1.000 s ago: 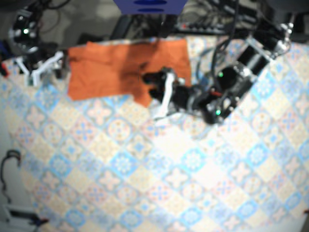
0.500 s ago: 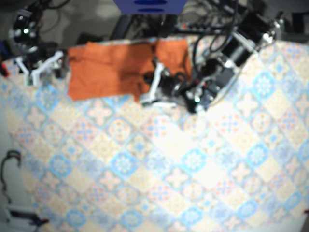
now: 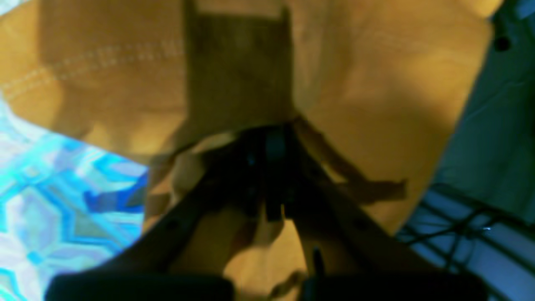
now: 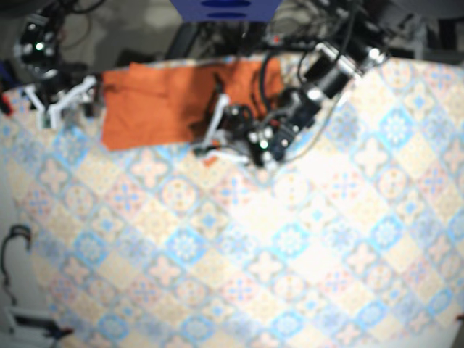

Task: Fold the T-shirt properly
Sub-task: 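Move the left gripper back to the folded end of the strip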

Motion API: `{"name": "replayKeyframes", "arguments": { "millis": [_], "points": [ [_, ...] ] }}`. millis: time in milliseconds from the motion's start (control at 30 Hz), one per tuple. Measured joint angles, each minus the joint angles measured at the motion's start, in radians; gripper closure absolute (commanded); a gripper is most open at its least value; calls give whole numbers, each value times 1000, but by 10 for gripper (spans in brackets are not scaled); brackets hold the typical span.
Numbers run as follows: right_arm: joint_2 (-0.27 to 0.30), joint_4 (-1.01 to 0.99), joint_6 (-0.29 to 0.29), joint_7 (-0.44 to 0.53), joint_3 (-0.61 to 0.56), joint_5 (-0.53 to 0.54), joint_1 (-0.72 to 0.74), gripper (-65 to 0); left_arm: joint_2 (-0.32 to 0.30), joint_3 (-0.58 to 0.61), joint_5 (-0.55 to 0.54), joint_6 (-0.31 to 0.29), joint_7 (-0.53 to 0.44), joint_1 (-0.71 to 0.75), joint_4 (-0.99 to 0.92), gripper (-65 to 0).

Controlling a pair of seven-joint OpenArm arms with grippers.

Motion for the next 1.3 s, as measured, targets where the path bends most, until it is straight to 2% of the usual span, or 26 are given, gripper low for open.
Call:
{"name": "replayKeyframes", "arguments": {
  "millis": [167,367,667,833,1000,1067,1300],
  "points": [
    [0,0,0,0,0,0,0,-420,42,0,48,0,-1,0,0,0],
    [0,0,0,0,0,0,0,-420,54,0,74,0,-1,0,0,0],
    [0,0,0,0,0,0,0,-420,72,187,77,0,-83,-53,2,0],
    [0,0,0,0,0,0,0,-420,94,197,75,-3,-91,-70,1,0],
    [0,0,0,0,0,0,0,-420,74,193,79,-3,-133,-64,42,0],
    [0,0,-1,0,0,0,0,-420,45,167,64,-7,-138,-61,108,-6],
    [0,0,0,-4,-1,4,4,-422,-37,-48,65,-2,-121,-29,276,-156]
  ]
}}
